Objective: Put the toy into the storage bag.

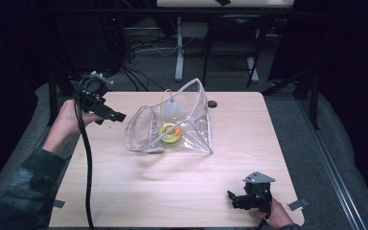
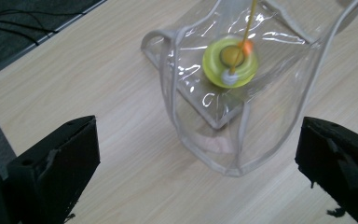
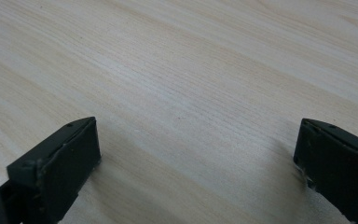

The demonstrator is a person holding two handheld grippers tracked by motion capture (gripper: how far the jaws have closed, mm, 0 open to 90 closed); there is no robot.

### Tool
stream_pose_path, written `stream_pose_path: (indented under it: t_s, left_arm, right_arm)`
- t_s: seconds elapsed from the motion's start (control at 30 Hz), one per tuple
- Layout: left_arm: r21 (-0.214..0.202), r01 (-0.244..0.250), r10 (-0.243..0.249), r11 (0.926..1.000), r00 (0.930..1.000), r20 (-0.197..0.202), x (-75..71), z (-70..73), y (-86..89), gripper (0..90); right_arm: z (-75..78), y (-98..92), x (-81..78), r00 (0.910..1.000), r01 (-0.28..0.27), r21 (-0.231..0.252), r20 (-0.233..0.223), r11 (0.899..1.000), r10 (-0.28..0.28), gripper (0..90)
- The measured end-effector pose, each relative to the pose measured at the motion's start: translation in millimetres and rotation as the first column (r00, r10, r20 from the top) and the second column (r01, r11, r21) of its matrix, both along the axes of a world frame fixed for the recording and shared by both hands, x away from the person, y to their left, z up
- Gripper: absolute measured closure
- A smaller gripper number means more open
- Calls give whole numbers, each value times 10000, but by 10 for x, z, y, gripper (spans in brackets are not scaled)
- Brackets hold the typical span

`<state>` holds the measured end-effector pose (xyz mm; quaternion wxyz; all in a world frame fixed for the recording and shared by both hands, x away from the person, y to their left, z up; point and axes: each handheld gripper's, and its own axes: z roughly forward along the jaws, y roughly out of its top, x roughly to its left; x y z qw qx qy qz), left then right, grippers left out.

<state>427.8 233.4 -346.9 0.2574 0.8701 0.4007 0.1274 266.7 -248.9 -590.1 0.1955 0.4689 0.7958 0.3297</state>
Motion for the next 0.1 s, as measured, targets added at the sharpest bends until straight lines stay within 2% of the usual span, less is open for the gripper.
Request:
stream_pose_path:
  t_s: [0.1]
  left_arm:
    - [4, -113, 113, 9999, 9998, -169, -36, -121, 96, 0]
  right_arm:
    - [0, 0, 0, 10000, 0, 1, 2, 10000, 0, 0]
